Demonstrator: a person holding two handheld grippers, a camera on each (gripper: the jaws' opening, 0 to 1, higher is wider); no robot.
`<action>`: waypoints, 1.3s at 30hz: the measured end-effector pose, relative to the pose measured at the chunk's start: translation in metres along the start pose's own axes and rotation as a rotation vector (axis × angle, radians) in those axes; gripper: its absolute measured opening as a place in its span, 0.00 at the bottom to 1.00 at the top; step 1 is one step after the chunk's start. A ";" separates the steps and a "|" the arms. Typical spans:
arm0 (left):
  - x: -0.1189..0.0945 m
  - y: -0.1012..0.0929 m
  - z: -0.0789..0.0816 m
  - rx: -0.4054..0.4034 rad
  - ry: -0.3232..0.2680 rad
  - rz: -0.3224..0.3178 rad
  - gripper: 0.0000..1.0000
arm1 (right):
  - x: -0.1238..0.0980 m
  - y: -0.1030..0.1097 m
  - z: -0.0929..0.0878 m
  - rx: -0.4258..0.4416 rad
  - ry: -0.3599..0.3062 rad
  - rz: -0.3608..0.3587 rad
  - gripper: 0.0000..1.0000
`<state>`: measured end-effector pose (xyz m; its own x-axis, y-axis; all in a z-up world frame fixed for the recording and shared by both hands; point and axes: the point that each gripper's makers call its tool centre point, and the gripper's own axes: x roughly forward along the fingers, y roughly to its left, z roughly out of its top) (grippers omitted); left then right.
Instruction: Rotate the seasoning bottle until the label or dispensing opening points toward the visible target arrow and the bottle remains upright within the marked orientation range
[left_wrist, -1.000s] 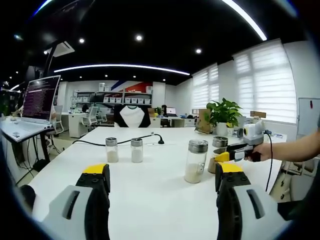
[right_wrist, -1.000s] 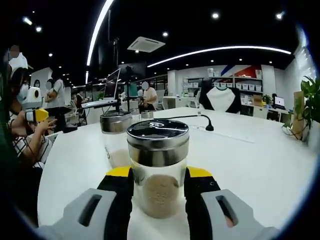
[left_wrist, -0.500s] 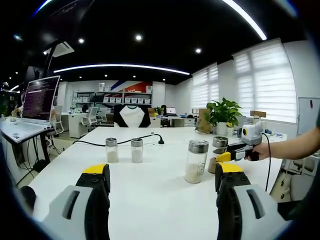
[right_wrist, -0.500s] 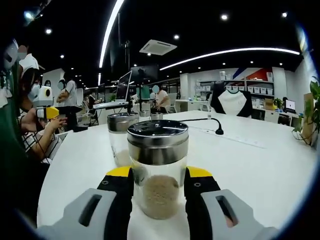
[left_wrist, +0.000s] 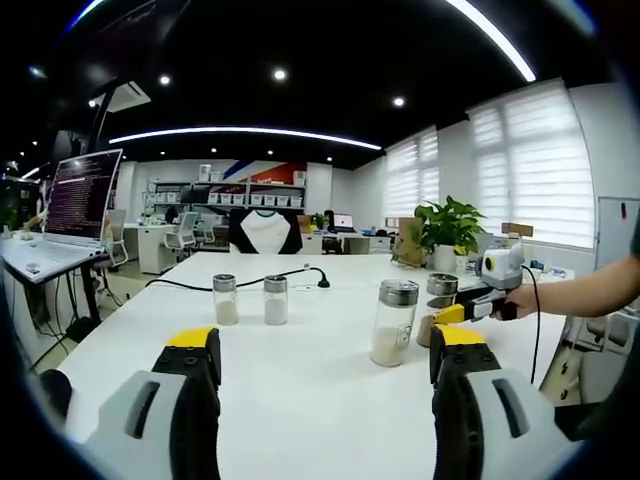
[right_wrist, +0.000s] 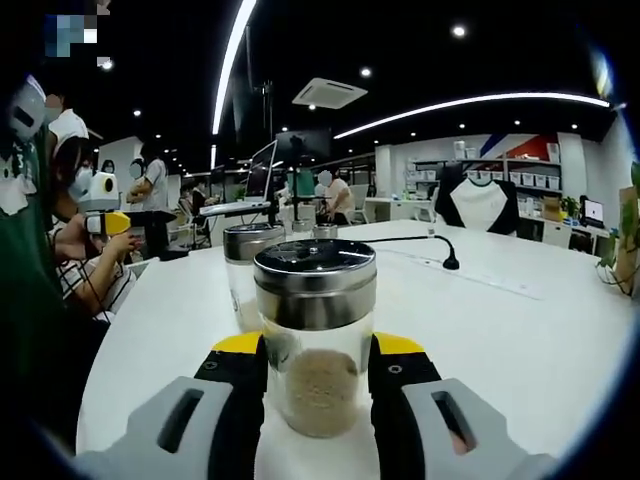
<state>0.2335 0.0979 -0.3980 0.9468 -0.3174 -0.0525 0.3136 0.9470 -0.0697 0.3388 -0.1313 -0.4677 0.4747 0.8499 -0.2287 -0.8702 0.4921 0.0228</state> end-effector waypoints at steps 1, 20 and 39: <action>0.000 0.000 0.000 -0.001 -0.001 0.000 0.91 | 0.000 0.000 0.000 0.001 0.002 0.002 0.38; -0.001 0.002 0.001 0.007 0.005 0.011 0.91 | -0.007 -0.007 0.003 0.107 -0.019 -0.062 0.51; 0.001 -0.004 -0.001 -0.001 0.009 -0.006 0.90 | -0.022 -0.002 0.007 0.123 -0.087 -0.267 0.56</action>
<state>0.2329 0.0936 -0.3988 0.9442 -0.3238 -0.0610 0.3195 0.9449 -0.0711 0.3312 -0.1492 -0.4556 0.6983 0.6980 -0.1587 -0.6935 0.7146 0.0918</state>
